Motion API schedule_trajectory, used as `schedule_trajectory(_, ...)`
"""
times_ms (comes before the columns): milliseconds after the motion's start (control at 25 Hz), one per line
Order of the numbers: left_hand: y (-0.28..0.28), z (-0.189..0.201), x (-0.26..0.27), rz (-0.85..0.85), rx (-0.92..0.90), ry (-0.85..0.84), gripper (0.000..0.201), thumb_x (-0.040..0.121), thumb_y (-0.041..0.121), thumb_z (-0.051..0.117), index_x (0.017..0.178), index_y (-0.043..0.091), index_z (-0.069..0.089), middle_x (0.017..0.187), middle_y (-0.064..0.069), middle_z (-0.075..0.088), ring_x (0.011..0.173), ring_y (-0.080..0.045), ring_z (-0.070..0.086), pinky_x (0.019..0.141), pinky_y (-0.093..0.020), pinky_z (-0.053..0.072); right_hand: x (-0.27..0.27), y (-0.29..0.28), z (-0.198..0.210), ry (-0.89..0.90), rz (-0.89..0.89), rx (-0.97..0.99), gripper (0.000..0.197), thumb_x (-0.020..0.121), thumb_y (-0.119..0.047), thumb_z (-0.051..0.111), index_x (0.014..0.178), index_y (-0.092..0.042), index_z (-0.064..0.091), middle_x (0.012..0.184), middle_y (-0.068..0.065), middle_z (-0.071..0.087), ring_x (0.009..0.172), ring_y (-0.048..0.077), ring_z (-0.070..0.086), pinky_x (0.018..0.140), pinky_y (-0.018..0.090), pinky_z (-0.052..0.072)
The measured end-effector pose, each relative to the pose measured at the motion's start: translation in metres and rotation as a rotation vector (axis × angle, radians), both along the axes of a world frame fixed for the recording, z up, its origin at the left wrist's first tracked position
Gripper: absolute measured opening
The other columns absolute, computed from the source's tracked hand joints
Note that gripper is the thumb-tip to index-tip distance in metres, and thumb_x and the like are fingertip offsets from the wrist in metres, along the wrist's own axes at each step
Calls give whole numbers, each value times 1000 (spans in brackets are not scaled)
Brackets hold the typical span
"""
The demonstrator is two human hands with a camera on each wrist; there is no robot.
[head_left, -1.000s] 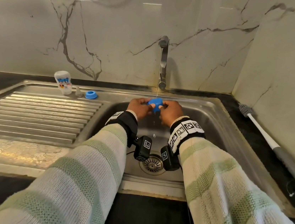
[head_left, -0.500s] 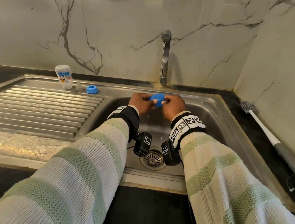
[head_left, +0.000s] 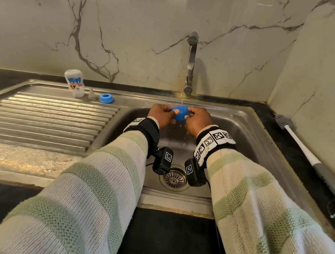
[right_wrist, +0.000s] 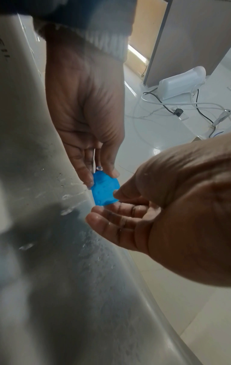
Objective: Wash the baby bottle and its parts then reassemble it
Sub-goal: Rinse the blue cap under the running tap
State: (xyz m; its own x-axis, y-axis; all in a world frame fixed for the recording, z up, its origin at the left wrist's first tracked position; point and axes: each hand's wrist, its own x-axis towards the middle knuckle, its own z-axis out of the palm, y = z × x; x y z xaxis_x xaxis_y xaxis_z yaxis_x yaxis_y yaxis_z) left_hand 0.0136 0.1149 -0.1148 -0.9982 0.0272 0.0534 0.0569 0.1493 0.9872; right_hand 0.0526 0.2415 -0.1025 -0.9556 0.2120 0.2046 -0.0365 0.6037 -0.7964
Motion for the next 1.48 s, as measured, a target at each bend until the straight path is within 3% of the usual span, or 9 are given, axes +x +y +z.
schedule_trajectory(240,-2,2,3,-77,-18,1,43,88,8,71,130,9,58,112,-13,66,88,-24,70,88,-39,59,0,1,0,9,-10,-72,37,95,-6,55,130,-13,61,114,9,67,98,31,67,85,47,57)
schedule_trajectory(400,0,0,2,-34,-9,18,35,91,11,68,125,2,62,109,-19,70,71,-17,69,75,-30,61,0,-1,0,-5,-12,-55,39,96,-11,56,135,-14,56,124,12,64,104,31,65,90,46,56)
schedule_trajectory(480,-1,0,2,-7,1,16,32,92,14,68,122,5,64,104,-18,71,66,-17,66,79,-35,61,-1,-3,0,-19,-13,-31,38,96,-13,58,133,-13,57,124,12,64,103,30,66,89,46,56)
schedule_trajectory(600,-3,1,2,-5,39,10,33,90,13,70,123,12,65,106,-15,70,81,-22,70,87,-39,59,-2,-1,-1,-6,1,-16,31,95,-13,57,126,-13,63,115,11,69,95,30,68,85,47,57)
schedule_trajectory(720,-3,1,2,-54,9,31,37,87,8,72,124,7,63,113,-13,69,91,-22,70,89,-38,58,-1,2,0,15,-2,-32,32,96,-12,56,127,-14,63,114,11,69,94,30,68,85,46,57)
schedule_trajectory(880,-2,4,3,3,45,26,30,90,12,70,119,11,65,101,-15,70,75,-21,69,86,-41,59,-2,-1,0,20,-21,-7,29,97,-13,56,125,-13,64,112,11,69,95,29,68,85,45,58)
schedule_trajectory(1000,-4,3,3,-33,13,28,37,88,11,72,125,13,63,107,-15,69,81,-23,70,86,-38,59,-3,-1,0,28,-38,4,26,96,-14,57,119,-11,68,104,12,71,91,29,69,83,45,58)
schedule_trajectory(1200,-2,2,4,-48,-11,23,31,89,8,70,119,1,63,104,-16,70,72,-19,69,78,-31,61,-6,2,1,1,-95,1,24,97,-19,58,115,-9,70,108,10,70,96,26,68,83,30,54)
schedule_trajectory(1480,-4,2,4,-69,26,-21,38,87,7,72,124,6,61,110,-16,67,87,-26,70,86,-39,59,-6,0,0,4,-61,-51,27,92,-13,65,119,-9,67,108,13,70,93,28,69,84,43,59)
